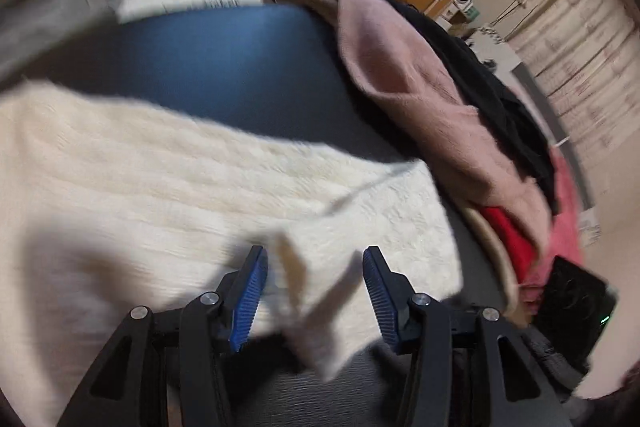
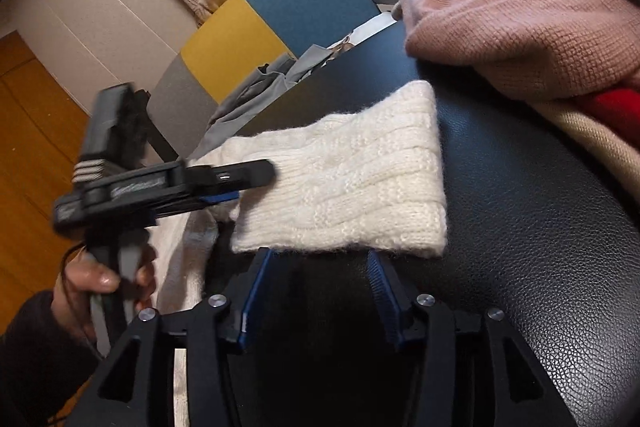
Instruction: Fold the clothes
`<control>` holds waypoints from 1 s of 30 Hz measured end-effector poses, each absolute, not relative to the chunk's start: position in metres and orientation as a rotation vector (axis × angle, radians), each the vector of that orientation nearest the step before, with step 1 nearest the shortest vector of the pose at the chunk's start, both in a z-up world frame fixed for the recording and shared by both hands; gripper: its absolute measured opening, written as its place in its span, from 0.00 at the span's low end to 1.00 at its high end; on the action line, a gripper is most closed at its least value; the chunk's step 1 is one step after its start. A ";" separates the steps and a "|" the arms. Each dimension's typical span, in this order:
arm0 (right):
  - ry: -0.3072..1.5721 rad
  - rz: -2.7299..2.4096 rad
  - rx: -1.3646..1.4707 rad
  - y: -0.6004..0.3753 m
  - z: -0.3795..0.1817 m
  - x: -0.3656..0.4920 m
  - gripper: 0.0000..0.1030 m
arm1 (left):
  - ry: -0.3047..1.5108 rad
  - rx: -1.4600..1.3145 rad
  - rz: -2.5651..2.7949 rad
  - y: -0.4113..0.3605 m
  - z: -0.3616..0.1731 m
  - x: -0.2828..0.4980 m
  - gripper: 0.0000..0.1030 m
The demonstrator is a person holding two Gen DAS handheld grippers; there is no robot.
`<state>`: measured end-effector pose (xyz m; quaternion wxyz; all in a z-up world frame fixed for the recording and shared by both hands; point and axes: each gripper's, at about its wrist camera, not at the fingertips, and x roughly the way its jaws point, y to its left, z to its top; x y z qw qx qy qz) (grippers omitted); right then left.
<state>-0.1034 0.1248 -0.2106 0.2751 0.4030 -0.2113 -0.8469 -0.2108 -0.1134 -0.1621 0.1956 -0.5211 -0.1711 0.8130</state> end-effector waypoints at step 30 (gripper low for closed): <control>-0.543 -1.943 1.035 -0.023 -0.171 -0.141 0.65 | -0.884 -0.813 2.561 -0.341 0.072 -0.157 0.05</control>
